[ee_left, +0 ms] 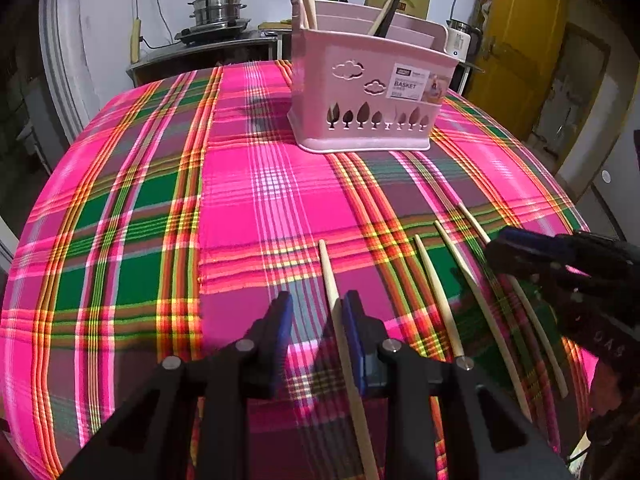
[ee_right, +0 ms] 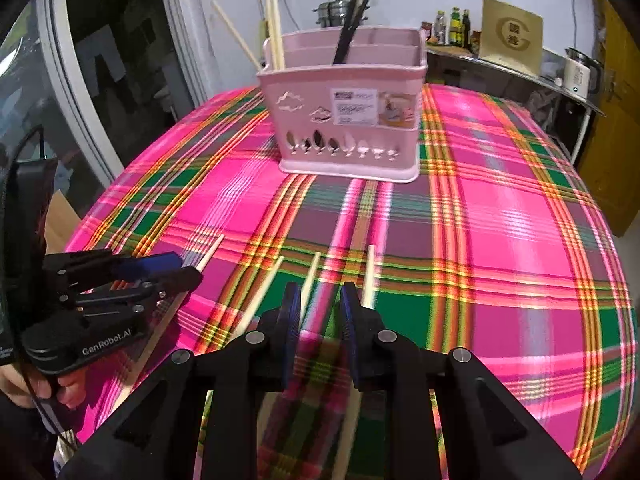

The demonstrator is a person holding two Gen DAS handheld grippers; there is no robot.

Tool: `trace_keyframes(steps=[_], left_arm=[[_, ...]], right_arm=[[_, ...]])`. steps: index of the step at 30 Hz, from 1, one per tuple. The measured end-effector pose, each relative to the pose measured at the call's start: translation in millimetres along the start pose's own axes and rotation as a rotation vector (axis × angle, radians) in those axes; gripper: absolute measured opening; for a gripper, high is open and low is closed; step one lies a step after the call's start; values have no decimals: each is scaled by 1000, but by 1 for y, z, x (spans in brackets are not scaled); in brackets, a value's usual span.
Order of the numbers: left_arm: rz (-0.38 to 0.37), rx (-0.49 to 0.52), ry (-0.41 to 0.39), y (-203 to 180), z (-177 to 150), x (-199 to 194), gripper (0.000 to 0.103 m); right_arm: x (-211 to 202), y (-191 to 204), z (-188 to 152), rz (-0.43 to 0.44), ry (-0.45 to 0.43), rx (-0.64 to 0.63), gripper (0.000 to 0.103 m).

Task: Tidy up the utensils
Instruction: 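Lower both tools onto the remaining wooden chopsticks on the cloth, then close the left tool on a wooden chopstick while the right tool grasps another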

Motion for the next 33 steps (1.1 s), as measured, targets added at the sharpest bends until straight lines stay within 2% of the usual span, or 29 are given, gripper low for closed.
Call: trace_keyframes(steps=[9, 21, 28, 30, 33], left_arm=[[19, 49, 2, -1, 5, 4, 27], [29, 59, 19, 0, 15, 12, 28], [54, 47, -12, 0, 14, 12, 27], [59, 42, -13, 0, 14, 12, 25], [65, 50, -12, -2, 14, 11, 17]], right_arm=[[28, 5, 3, -37, 62, 0, 20], [39, 14, 9, -114, 85, -44, 20], [38, 9, 9, -105, 66, -30, 11], [37, 7, 9, -109, 64, -27, 8], [37, 7, 9, -108, 64, -29, 6]])
Point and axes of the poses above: each gripper's, at about its wrist camera, not at the fingertips, and x roughly the way its jaws point, y to its left, z to its top, the point moved 5 cm from there along x, roughly the way its jaws point, and after that the axes turned 7 degrees about x, right-handed, at the moved point
